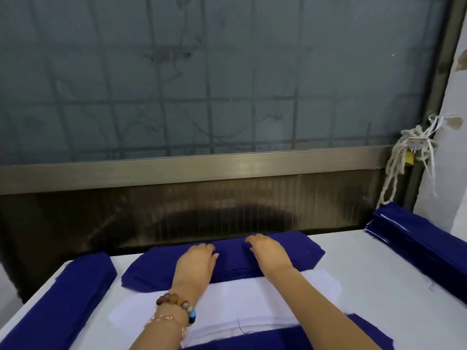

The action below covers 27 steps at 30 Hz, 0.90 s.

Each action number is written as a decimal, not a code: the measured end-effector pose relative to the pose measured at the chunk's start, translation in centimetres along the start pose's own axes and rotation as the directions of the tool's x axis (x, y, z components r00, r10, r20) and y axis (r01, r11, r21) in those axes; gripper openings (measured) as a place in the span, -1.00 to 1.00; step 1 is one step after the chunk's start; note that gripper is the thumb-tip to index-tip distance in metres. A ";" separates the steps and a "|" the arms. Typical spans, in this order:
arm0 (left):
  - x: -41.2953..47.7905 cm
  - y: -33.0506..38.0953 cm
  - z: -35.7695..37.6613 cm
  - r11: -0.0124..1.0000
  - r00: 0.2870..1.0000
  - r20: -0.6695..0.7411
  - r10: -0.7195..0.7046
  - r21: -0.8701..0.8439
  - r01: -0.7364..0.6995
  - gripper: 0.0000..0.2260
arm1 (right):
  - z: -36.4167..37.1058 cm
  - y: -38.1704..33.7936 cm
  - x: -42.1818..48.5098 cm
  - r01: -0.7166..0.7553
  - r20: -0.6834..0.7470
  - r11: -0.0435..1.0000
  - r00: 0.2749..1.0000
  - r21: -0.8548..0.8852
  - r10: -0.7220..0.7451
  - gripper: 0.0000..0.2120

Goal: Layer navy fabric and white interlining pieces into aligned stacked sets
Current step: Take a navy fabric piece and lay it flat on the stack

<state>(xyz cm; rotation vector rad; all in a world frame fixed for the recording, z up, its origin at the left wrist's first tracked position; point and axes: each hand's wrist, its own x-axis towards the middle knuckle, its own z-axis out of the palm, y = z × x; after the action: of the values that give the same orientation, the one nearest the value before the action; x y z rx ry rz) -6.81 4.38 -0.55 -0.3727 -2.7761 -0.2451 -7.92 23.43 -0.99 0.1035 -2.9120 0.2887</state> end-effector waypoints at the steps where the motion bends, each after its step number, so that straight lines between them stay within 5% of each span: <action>1: 0.7 0.0 0.1 1.000 1.000 -0.004 -0.002 0.011 0.002 -0.73 | 0.2 -0.1 0.4 0.007 -0.016 1.000 1.000 -0.015 -0.007 -0.63; 15: 1.9 -1.3 3.2 0.995 0.997 -0.081 0.001 -0.100 -0.009 -0.87 | 1.0 0.5 1.4 -0.004 -0.045 0.991 0.999 0.134 0.010 -0.82; 27: 1.4 -1.0 2.9 0.995 0.998 -0.060 0.019 -0.101 -0.025 -0.88 | 2.1 0.3 1.1 0.040 -0.144 0.999 0.989 0.030 -0.035 -0.91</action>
<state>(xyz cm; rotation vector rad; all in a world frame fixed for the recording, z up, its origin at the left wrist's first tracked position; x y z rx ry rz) -9.23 4.32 -2.91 -0.4135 -2.7065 -0.3870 -9.46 23.20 -2.86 0.1366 -2.7606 0.3244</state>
